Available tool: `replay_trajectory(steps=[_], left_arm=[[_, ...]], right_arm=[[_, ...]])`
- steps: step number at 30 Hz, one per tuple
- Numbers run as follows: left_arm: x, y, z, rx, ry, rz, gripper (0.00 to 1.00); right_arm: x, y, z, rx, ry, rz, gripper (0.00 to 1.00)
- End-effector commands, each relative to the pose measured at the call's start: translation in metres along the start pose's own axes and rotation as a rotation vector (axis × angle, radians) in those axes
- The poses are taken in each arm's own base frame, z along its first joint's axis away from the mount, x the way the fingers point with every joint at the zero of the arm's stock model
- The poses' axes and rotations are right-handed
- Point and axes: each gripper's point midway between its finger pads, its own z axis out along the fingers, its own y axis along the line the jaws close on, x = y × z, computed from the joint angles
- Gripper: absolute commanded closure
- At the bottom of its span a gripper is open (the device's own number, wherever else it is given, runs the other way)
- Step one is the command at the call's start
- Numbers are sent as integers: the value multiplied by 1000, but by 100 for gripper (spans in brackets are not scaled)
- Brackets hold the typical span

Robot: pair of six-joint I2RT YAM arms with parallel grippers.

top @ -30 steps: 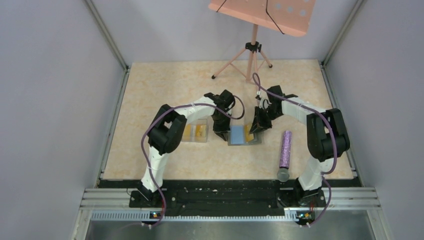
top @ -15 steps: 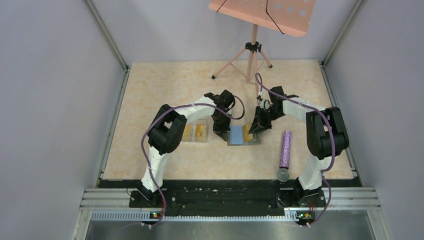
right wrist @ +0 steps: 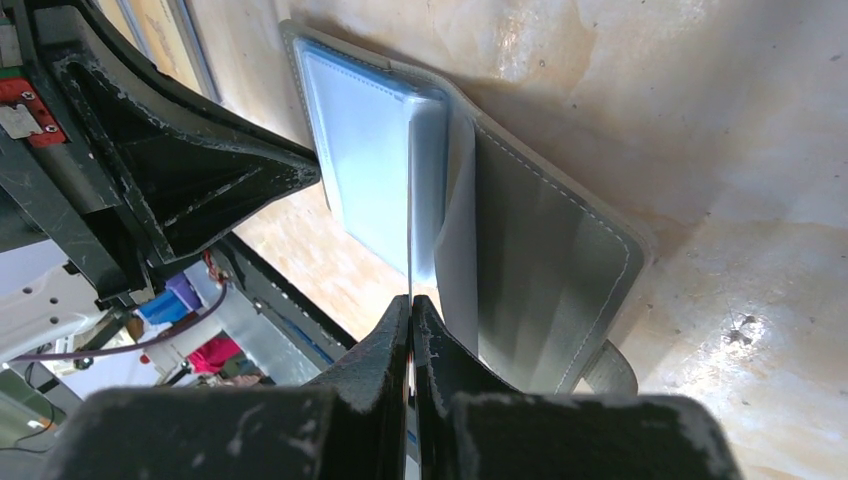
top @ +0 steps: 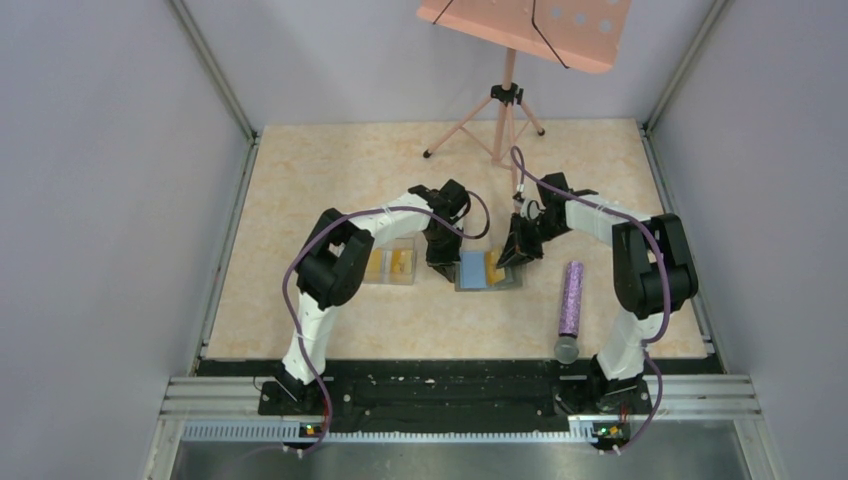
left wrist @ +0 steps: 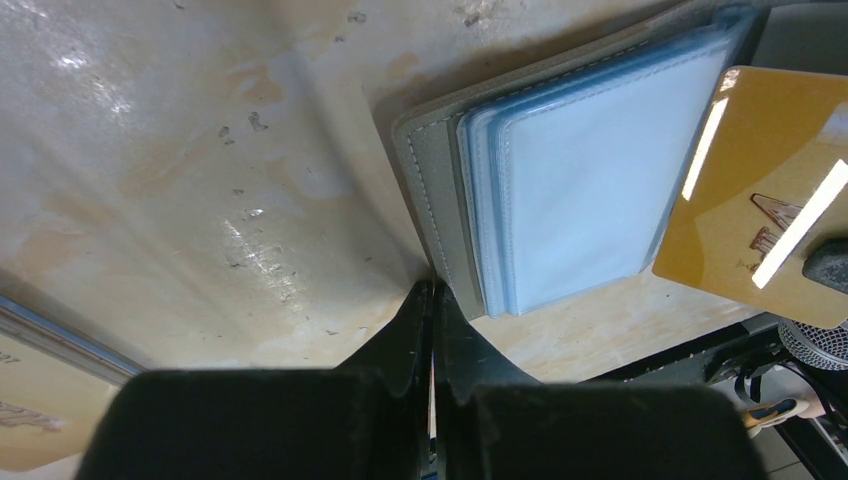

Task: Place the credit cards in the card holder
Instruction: Insert the credit card into the card holder.

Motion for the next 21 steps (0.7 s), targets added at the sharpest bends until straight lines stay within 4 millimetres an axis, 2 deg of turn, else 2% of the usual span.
replay_trajectory(steps=[1,7,14,21], left_arm=[[0,4,5,-26,14,13,100],[2,4,6,-26,19,15,100],[3,4,6,-23,24,16,100],[3,4,7,-18,28,16,100]], right_arm=[[-8,1,-7,8,-27,-18,100],[-4,-11,2,31,-20,-10,100],[-2,-3,12,-70,-27,-12,100],[2,-8,18,-83,-24,-7,100]])
